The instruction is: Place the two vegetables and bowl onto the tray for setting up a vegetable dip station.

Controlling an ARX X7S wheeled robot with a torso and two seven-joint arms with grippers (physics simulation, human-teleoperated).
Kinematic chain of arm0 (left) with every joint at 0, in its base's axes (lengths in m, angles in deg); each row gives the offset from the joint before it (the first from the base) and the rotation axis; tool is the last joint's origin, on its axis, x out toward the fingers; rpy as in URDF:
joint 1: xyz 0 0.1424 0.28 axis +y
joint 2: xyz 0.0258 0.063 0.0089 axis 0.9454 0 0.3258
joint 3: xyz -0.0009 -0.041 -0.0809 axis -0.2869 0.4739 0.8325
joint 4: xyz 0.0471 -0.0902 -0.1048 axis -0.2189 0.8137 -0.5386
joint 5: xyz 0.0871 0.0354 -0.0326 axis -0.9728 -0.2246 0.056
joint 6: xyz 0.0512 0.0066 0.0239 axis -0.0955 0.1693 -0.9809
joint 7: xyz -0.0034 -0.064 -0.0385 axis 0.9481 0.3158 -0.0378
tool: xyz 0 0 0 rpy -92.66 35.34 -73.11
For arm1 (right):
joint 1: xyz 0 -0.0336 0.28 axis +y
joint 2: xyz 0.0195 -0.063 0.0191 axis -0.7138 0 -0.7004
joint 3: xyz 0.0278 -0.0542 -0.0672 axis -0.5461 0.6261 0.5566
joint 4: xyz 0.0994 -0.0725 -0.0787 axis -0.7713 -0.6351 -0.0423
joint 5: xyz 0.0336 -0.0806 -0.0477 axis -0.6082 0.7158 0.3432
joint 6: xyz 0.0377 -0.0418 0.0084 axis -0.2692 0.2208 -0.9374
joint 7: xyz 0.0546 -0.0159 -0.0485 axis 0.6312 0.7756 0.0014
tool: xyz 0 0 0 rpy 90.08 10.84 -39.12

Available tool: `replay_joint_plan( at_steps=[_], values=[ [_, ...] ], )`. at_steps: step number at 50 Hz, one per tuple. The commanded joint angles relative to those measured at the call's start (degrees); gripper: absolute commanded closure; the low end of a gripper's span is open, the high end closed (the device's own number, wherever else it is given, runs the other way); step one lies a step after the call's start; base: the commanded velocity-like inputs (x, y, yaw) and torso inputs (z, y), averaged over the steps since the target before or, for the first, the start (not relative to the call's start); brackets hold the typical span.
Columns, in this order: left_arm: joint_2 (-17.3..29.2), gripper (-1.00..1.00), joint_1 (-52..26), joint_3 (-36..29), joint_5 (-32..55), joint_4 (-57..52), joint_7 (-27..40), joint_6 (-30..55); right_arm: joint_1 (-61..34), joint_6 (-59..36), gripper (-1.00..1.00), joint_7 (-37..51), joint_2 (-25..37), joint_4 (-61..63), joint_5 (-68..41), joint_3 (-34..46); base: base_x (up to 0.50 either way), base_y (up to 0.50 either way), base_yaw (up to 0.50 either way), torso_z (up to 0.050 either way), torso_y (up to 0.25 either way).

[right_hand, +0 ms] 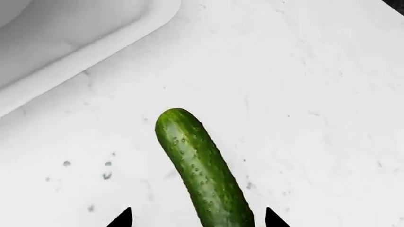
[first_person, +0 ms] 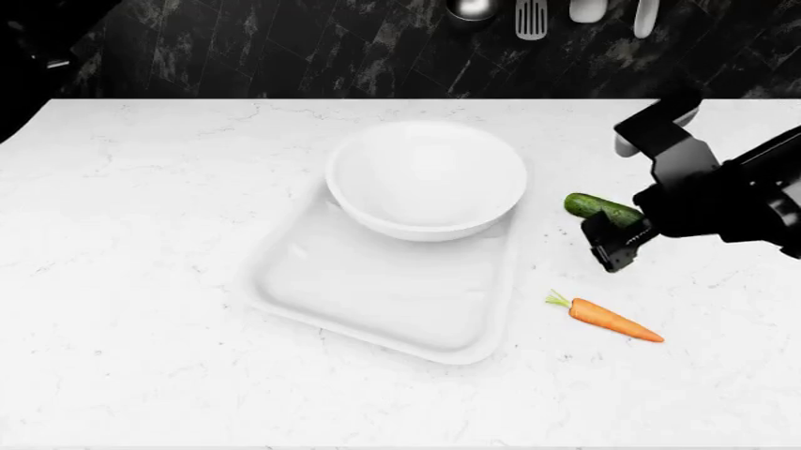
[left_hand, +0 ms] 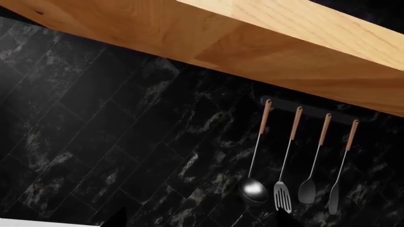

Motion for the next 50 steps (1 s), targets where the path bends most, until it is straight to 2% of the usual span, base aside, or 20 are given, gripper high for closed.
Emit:
replay_joint_plan(
  at_steps=[1, 9, 10, 50],
  values=[
    [0.00, -1.00, -0.06, 0.20, 0.06, -0.39, 0.17, 0.24, 1.34, -0.25, -1.00, 2.05, 1.37, 1.10, -0.65, -0.76, 0.00, 0.00, 0.00, 0.000, 0.000],
    [-0.24, -1.00, 0.04, 0.22, 0.01, -0.49, 0.16, 0.37, 1.45, -1.22, -1.00, 3.02, 1.79, 1.87, -1.52, -1.41, 0.00, 0.00, 0.00, 0.000, 0.000],
    [-0.27, -1.00, -0.01, 0.25, 0.04, -0.49, 0.19, 0.40, 1.58, -0.94, 1.00, 3.32, 1.79, 1.71, -1.61, -1.72, 0.00, 0.00, 0.00, 0.000, 0.000],
    [0.11, -1.00, -0.19, 1.34, 0.12, -0.76, 0.38, 0.65, -3.00, -0.28, 1.00, 1.77, 0.73, 3.55, -1.22, -2.39, 0.00, 0.00, 0.00, 0.000, 0.000]
  ],
)
